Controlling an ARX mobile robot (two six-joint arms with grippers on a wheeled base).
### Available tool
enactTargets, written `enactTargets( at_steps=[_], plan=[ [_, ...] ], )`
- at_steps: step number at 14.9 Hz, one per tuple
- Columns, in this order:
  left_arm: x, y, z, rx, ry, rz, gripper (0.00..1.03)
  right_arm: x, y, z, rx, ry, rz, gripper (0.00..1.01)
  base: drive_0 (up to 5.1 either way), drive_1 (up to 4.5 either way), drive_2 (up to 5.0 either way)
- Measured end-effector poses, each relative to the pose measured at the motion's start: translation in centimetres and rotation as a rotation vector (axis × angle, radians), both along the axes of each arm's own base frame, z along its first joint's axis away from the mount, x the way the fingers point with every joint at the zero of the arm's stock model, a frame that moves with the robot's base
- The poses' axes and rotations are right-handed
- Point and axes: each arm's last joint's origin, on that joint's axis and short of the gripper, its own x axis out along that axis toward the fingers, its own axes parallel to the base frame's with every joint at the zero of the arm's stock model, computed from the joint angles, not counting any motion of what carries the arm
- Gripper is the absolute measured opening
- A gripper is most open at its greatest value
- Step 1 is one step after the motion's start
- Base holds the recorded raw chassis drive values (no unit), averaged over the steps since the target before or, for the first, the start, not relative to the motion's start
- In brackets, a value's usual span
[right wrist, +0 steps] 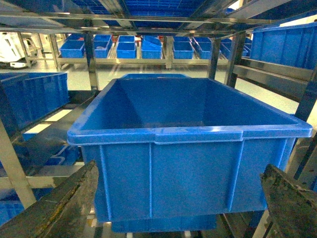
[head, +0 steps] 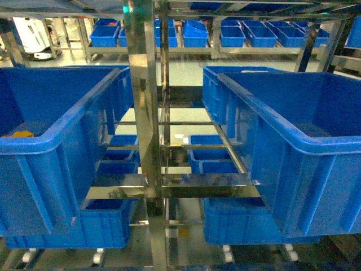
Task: Sort and place red and yellow blocks in left bins
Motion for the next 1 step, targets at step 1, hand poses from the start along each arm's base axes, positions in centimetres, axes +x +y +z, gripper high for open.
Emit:
enactTargets(
  at_steps=[1],
  plan=[
    [0.00,0.00,0.00,0.000,0.000,0.000,0.98,0.00,0.00,0.00,0.000,0.000,0.000,0.98,0.0,0.00,0.0]
  ],
)
